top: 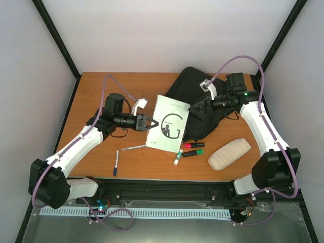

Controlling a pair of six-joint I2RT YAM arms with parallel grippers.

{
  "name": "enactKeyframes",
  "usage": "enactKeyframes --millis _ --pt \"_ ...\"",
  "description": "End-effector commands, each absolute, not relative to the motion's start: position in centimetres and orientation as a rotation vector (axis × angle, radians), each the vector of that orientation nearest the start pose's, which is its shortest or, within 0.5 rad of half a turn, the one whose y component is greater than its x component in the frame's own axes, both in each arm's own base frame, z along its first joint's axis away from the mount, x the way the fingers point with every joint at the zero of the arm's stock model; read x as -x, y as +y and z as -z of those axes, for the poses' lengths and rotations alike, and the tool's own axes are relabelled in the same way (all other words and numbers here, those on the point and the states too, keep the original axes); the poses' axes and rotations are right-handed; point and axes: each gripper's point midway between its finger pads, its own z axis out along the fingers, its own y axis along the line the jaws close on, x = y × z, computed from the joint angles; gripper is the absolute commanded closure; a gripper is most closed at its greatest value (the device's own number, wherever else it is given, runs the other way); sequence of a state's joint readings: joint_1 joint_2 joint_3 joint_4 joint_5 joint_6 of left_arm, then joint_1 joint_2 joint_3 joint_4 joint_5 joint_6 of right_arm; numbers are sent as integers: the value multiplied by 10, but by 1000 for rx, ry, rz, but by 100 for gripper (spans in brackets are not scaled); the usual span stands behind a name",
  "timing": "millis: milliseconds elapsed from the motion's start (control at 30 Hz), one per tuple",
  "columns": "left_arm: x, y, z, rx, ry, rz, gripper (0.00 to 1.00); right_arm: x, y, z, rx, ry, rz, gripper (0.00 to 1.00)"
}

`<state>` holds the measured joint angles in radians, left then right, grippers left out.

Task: Pack the student bag
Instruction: Pick up the book from the center of the board.

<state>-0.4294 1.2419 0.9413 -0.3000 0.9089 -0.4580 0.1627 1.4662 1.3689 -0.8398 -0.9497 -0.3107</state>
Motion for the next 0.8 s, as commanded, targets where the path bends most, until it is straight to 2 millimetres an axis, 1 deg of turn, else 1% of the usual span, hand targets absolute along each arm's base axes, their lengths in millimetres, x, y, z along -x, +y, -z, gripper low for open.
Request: enactKeyframes --millis 0,100,133,167,200,267,300,333,400,433,533,600,667,700,767 --pt "-223 -287 -301 -858 1957 1571 99 -305 190 -280 1098 1984 -1008 20" --pt "-199 -304 -291 -1047 1958 1562 99 -302 192 -281 1212 1936 -1013 21" --pt "-193 -310 -290 -1097 1962 1552 99 -298 194 -282 1249 1919 -1041 21" --pt "-188 -314 -284 -1133 1993 1543 99 -289 195 -281 1300 1905 -1095 22" --pt "-185 -317 -282 -1163 2005 1535 99 -286 198 -282 1315 1890 -1152 23" --pt "-185 -320 -282 -1184 2015 1522 99 -273 202 -282 1352 1871 -1281 26" --pt "-186 -321 -282 -1186 2013 1513 99 -272 205 -278 1345 1882 -1311 28" --pt "-187 -321 -283 -1188 2010 1502 99 -267 207 -274 1361 1874 -1329 29" --pt "-189 -320 -281 -1187 2023 1473 99 -249 213 -265 1422 1852 -1343 29" --pt "-190 -320 -278 -1190 2029 1461 99 -242 214 -263 1433 1845 -1356 28" --pt "-192 -319 -269 -1193 2055 1446 99 -234 216 -263 1400 1835 -1416 28" --pt "-193 -320 -266 -1193 2050 1439 99 -231 217 -258 1387 1849 -1450 29" --pt "-194 -320 -266 -1195 2042 1432 99 -229 219 -250 1383 1863 -1481 35" --pt "-195 -320 -266 -1195 2043 1427 99 -230 219 -247 1374 1870 -1499 42" --pt "-197 -321 -263 -1192 2055 1421 99 -231 221 -244 1349 1874 -1537 59"
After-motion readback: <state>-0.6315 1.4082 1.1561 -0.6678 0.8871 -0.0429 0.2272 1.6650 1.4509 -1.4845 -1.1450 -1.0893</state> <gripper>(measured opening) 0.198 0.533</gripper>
